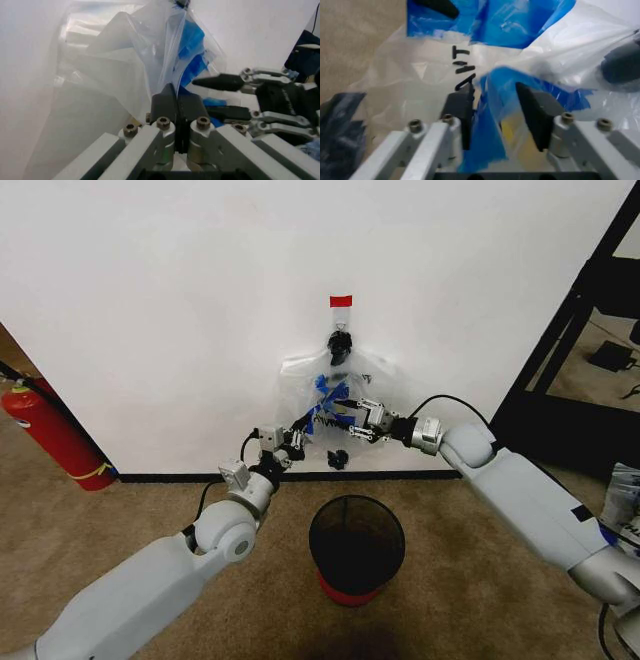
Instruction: Pick up the garbage bag from the wall and place it over the trash bin.
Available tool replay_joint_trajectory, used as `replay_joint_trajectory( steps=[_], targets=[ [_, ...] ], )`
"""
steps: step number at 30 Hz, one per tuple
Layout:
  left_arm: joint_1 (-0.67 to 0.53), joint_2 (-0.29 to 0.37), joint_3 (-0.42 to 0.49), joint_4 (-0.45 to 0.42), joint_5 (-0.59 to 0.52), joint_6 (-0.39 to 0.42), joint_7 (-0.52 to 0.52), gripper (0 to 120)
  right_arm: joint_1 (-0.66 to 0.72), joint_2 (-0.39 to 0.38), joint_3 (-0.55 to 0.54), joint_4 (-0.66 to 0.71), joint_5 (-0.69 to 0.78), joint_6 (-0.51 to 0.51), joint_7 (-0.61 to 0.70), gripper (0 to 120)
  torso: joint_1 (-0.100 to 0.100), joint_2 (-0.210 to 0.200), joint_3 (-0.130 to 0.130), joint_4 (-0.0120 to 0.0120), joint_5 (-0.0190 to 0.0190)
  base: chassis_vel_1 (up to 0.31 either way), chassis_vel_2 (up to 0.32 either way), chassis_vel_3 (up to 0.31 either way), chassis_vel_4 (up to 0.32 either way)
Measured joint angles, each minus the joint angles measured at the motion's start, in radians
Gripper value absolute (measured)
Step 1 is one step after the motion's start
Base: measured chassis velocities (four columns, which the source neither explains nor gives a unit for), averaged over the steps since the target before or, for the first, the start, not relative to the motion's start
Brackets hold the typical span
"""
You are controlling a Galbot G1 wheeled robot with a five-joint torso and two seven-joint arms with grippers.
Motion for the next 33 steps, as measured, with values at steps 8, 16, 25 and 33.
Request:
replay_joint_trajectory(
  steps=[8, 16, 25, 33],
  targets=[
    [-0.006, -0.007, 0.011, 0.003, 0.0, 0.002, 0.0, 0, -0.022, -0.053, 0.028, 0.02, -0.075, -0.015, -0.014, 38, 0.0, 0.0, 0.0, 0.0, 0.0001, 0.0, 0.0, 0.0, 0.0],
    [-0.012, -0.018, 0.017, 0.007, 0.0, 0.004, 0.0, 0, -0.031, -0.051, 0.035, 0.017, -0.086, -0.006, -0.007, 29, 0.0, 0.0, 0.0, 0.0, 0.0001, 0.0, 0.0, 0.0, 0.0],
    [0.001, -0.017, 0.001, 0.0, 0.002, 0.006, -0.001, 0, -0.048, -0.051, 0.045, 0.013, -0.074, 0.013, -0.007, 0, 0.0, 0.0, 0.0, 0.0, 0.0, 0.0, 0.0, 0.0, 0.0],
    [0.029, -0.022, -0.046, -0.02, 0.003, 0.006, -0.002, 0, -0.144, -0.128, 0.062, 0.102, 0.203, 0.003, 0.085, 0, 0.0, 0.0, 0.0, -0.0002, 0.0, 0.0, 0.0, 0.0, 0.0]
  ],
)
